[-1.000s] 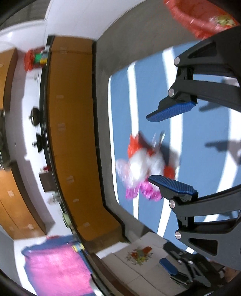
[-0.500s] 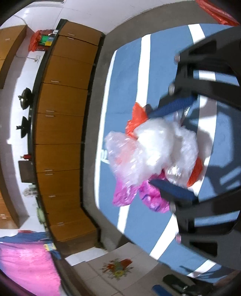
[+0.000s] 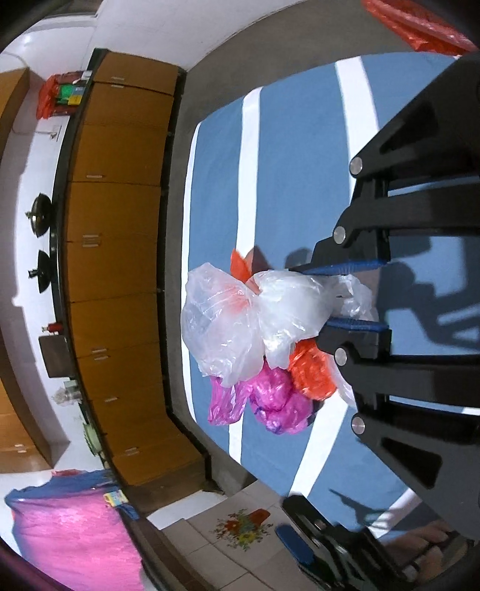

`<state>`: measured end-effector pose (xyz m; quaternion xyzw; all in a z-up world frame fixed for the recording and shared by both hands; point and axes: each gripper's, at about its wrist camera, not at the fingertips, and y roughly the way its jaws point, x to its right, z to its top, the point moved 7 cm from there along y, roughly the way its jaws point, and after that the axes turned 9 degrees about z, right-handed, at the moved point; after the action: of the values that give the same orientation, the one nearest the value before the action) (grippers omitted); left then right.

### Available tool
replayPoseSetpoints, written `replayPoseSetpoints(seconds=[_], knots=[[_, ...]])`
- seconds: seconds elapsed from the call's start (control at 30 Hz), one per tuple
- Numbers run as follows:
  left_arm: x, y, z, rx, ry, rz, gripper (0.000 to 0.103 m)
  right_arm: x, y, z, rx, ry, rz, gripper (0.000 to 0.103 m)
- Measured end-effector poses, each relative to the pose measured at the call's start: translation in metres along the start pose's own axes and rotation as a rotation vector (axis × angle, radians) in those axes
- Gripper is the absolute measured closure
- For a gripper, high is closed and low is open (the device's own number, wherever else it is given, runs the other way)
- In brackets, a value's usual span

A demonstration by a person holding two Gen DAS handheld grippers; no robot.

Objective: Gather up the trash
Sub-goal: 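Lift the white bags with the right tool while the left tool grasps a pink bag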

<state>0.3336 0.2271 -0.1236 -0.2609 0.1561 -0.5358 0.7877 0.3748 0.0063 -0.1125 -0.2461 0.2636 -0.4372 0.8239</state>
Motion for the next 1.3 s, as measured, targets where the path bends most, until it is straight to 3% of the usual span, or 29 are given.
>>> replayPoseSetpoints(seconds=[0.4, 0.63, 0.67, 0.73, 0.9, 1.3], knots=[[0.057, 0.066, 0.012, -0.105, 0.081, -0.049, 0.015, 0.056, -0.032, -0.021, 0.028, 0.119, -0.069, 0.082], [0.068, 0.095, 0.006, -0.212, 0.090, -0.076, 0.027, 0.061, -0.031, -0.024, 0.020, 0.139, -0.069, 0.082], [0.068, 0.097, 0.004, -0.224, 0.093, -0.083, 0.031, 0.062, -0.032, -0.025, 0.022, 0.140, -0.069, 0.082], [0.070, 0.100, 0.001, -0.248, 0.106, -0.101, 0.048, 0.063, -0.033, -0.027, 0.025, 0.144, -0.068, 0.082], [0.068, 0.091, -0.004, -0.238, 0.115, -0.111, 0.058, 0.066, -0.041, -0.030, 0.035, 0.152, -0.065, 0.082], [0.050, 0.017, 0.005, -0.125, 0.112, -0.091, 0.059, 0.063, -0.086, -0.034, 0.090, 0.158, -0.067, 0.082]])
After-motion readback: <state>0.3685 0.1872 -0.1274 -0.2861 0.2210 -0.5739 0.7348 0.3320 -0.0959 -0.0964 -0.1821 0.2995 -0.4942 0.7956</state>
